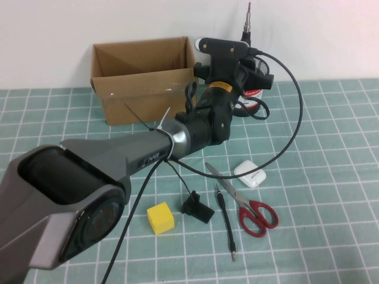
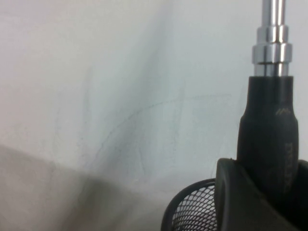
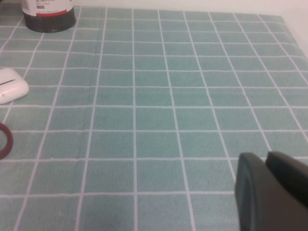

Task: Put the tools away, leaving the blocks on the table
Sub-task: Place the picked object into the round holder, then pick up the long Screwdriver from the table

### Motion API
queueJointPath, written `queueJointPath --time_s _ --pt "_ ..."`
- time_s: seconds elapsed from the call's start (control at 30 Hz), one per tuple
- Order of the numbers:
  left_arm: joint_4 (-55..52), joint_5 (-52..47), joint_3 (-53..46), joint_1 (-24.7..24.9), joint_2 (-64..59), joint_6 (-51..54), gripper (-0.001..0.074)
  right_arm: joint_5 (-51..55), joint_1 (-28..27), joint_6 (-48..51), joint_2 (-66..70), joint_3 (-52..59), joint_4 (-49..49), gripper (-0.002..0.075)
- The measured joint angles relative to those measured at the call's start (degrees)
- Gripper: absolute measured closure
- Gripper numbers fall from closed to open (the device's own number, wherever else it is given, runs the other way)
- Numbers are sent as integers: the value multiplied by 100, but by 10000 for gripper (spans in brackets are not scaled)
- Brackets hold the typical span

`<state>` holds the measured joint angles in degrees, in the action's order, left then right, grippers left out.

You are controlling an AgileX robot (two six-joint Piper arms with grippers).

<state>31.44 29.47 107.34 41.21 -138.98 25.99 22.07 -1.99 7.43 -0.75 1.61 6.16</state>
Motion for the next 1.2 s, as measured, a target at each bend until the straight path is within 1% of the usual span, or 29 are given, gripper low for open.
queueJointPath --time_s 0.2,0.53,0.63,0.7,0.8,0.87,0.97,1.03,1.1,1.17,1.2 --pt "109 -140 74 0 -60 121 558 0 0 0 0 0 0 734" --pt "138 -170 88 22 -60 121 462 0 0 0 0 0 0 733" --pt "317 -181 88 44 -39 176 448 0 0 0 0 0 0 734" --pt "586 -265 88 44 39 402 445 0 0 0 0 0 0 733" --pt "1259 -568 88 44 279 1260 446 0 0 0 0 0 0 733" --pt "1963 -938 88 44 501 2075 460 0 0 0 0 0 0 734" --pt "3366 -1592 -22 44 946 3637 497 0 0 0 0 0 0 734" --pt "4434 -1938 -268 44 1337 4643 525 0 0 0 0 0 0 734" --pt "5354 -2054 -585 55 1750 5340 543 0 0 0 0 0 0 734" --pt "5957 -2018 -990 63 2140 5917 553 0 0 0 0 0 0 733" --pt "6092 -1944 -1156 68 2280 6075 554 0 0 0 0 0 0 733"
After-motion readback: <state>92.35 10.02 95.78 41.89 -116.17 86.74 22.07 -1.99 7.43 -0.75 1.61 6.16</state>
